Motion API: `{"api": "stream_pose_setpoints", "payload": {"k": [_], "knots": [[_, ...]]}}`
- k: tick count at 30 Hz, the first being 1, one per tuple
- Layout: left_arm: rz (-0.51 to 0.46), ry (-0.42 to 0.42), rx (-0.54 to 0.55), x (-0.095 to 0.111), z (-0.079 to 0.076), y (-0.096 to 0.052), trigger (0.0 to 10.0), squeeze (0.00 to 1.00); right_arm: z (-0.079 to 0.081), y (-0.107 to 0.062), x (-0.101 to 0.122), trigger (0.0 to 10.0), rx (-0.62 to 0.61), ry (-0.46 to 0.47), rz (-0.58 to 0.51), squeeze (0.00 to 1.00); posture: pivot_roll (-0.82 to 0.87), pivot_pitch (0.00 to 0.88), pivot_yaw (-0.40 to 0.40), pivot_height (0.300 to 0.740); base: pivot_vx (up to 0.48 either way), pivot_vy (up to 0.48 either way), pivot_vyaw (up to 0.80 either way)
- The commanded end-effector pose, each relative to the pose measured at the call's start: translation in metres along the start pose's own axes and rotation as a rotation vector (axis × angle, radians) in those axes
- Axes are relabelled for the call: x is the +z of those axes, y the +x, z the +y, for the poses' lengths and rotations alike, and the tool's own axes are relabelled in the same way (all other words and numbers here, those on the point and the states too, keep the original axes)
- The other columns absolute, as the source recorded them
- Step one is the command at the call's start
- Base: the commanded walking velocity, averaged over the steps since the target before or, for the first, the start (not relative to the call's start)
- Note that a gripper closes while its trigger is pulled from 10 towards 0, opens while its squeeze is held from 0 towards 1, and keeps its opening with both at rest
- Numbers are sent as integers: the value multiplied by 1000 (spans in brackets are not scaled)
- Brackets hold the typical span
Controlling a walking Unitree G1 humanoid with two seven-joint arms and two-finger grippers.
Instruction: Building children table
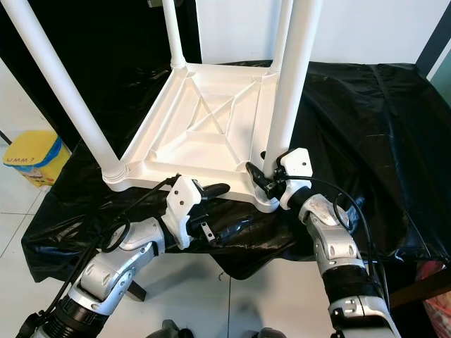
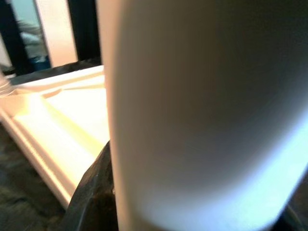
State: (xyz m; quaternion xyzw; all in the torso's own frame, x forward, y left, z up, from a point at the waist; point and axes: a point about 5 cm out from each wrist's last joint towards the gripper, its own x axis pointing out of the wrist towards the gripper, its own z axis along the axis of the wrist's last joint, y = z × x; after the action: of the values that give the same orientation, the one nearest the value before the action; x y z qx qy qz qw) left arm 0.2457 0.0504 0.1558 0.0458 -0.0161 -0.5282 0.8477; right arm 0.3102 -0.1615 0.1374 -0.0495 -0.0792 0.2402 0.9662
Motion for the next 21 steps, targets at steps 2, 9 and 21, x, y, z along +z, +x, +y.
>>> {"api": "stream_pose_setpoints", "payload": {"k": [2,9,21], "knots": [[8,2,-34,-1,-5,-2,10000,0,1,-11,-21,10000,-113,28,103,0,-98,79,19,740,0,0,0],[6,-8,-22,-3,-6,-2,10000,0,5,-13,-22,10000,-290,52,131,0,-104,68,7,740,0,0,0],[10,-8,-25,-4,-6,-1,10000,0,32,-17,-28,10000,-607,91,194,0,-113,62,6,740,0,0,0]]}}
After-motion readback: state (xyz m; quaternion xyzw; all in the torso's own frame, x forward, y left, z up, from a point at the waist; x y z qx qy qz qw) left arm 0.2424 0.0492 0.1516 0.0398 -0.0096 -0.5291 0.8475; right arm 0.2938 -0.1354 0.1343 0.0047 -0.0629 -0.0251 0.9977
